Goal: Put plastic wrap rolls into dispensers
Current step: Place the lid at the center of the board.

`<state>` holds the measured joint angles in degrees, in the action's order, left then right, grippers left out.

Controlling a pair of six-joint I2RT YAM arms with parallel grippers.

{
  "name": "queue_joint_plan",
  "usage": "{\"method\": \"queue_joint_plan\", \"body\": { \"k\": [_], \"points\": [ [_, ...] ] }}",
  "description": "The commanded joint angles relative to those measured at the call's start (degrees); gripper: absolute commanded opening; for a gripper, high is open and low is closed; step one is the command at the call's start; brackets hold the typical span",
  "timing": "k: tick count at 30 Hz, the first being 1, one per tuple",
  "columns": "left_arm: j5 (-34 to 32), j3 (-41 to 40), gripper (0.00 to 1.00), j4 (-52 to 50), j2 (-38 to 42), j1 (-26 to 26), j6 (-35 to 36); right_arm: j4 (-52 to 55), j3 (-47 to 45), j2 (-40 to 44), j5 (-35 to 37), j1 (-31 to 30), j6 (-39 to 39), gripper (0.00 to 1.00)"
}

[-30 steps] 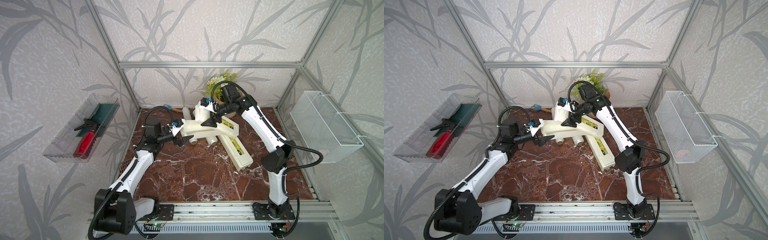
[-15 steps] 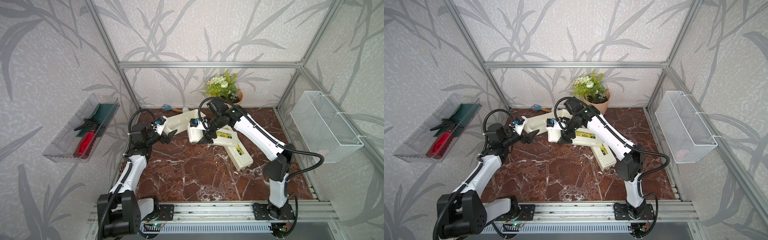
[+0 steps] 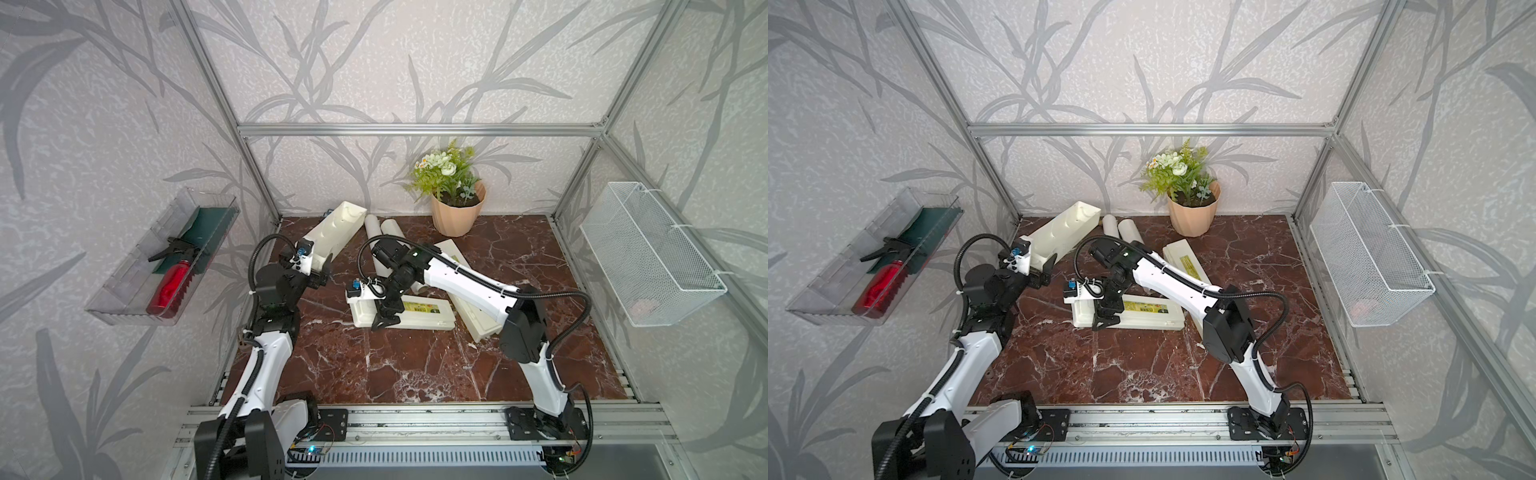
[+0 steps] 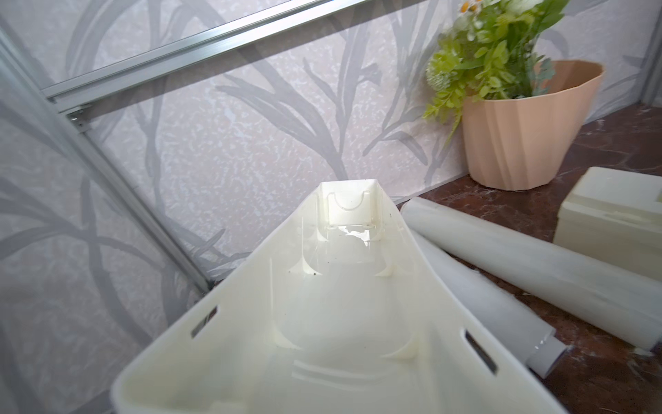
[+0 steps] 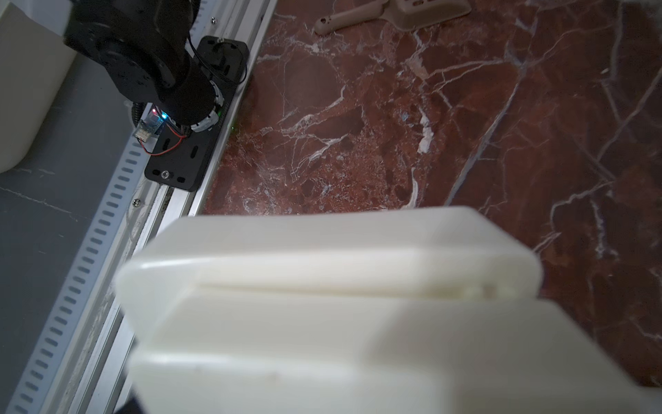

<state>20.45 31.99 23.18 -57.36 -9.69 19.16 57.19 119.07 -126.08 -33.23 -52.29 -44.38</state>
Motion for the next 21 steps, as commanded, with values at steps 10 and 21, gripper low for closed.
{"method": "queue_joint_plan", "body": {
  "k": [10,21],
  "points": [
    [-27.15,-4.80,0.00,-0.28,0.11,12.31,-1.51,-6.13,-7.43,-6.39,0.80,-0.35,4.41,0.32],
    [-38.81,-10.87,0.00,-5.36,1.27,20.07,-15.11,-17.17,-19.55,-0.96,0.99,-0.05,10.28,0.95]
  ]
}}
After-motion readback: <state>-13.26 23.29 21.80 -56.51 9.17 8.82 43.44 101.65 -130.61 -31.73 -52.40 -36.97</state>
